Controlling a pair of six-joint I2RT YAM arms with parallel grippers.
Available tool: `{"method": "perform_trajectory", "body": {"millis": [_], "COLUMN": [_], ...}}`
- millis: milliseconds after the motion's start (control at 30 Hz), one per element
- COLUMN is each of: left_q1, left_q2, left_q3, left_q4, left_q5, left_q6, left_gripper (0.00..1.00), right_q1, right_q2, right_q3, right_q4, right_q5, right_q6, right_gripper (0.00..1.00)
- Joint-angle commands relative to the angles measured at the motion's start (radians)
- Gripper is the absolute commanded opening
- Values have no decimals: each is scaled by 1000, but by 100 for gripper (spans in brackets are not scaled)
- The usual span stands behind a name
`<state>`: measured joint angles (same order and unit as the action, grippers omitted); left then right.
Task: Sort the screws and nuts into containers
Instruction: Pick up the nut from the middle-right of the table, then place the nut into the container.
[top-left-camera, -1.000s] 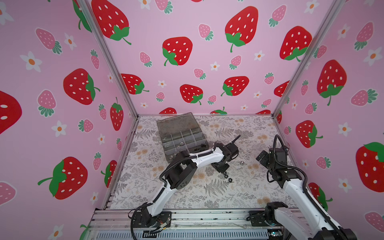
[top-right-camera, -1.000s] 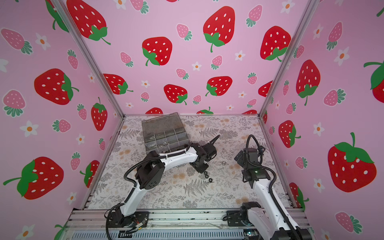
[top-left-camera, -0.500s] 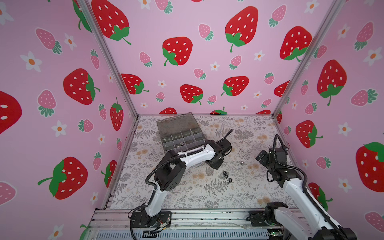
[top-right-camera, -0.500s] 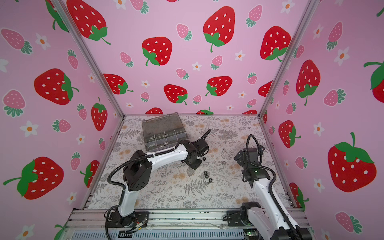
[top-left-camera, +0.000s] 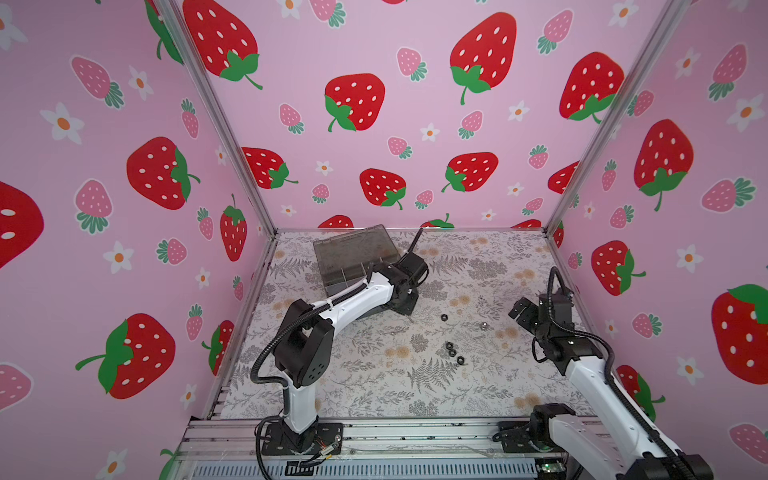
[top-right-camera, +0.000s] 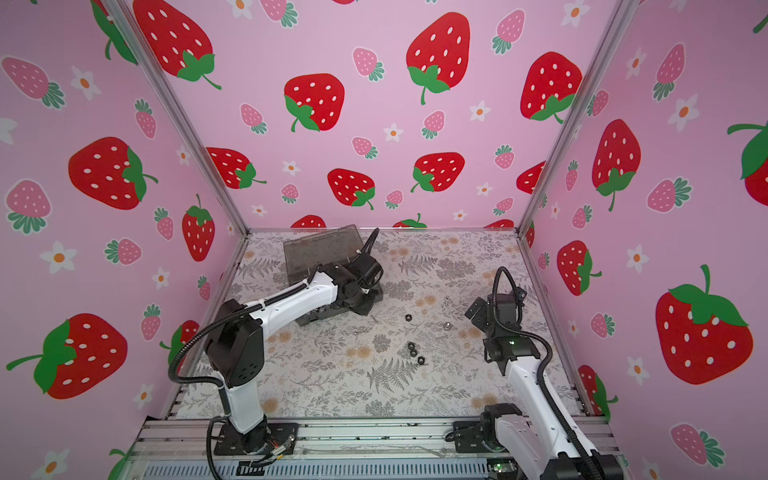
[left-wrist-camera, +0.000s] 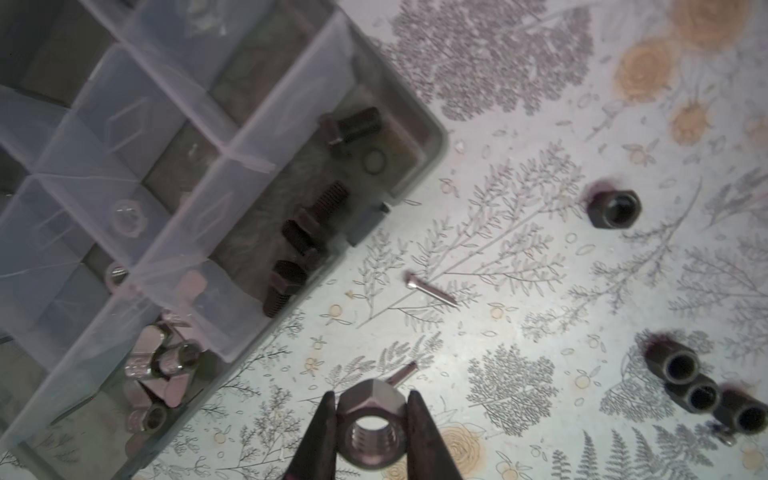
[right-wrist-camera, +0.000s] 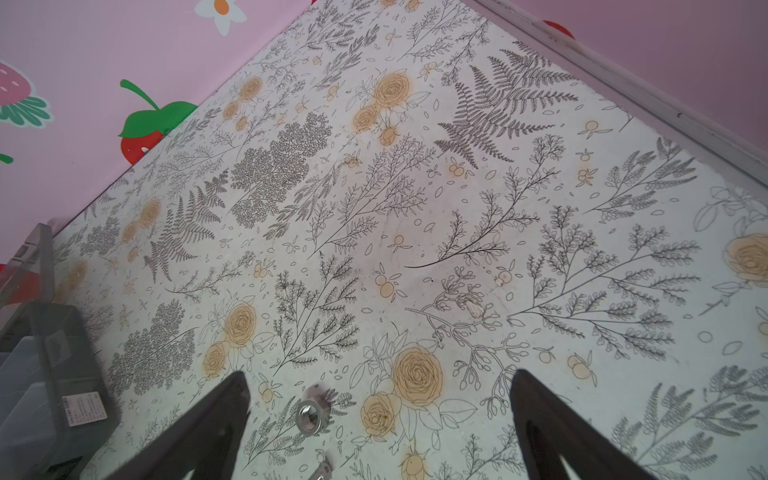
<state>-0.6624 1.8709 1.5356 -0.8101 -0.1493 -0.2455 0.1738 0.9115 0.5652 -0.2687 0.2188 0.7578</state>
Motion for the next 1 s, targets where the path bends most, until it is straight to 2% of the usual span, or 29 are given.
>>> {"method": "perform_trajectory", "body": {"millis": [0,233,467,867,967], "left_q1": [68,235,335,392,393], "left_q2": [-39,-12,70,184,191], "left_q3": [-17,19,75,161,160], "left_q4": [26,55,47,27,27], "left_q5": [-20,8,-18,-15,-24], "left_q6": [-34,-32,-23,6,10], "left_gripper": [0,0,0,0,13], "right_q1": [3,20,32,50,52], "right_q2": [31,51,68,102,105], "right_q3": [-2,7,8,15,20], "right_q4": [25,29,31,41,31], "right_q5": [-22,-19,-8,8,19], "right_q6": [-12,-10,-2,11,16], "right_gripper": [100,100,100,100,100]}}
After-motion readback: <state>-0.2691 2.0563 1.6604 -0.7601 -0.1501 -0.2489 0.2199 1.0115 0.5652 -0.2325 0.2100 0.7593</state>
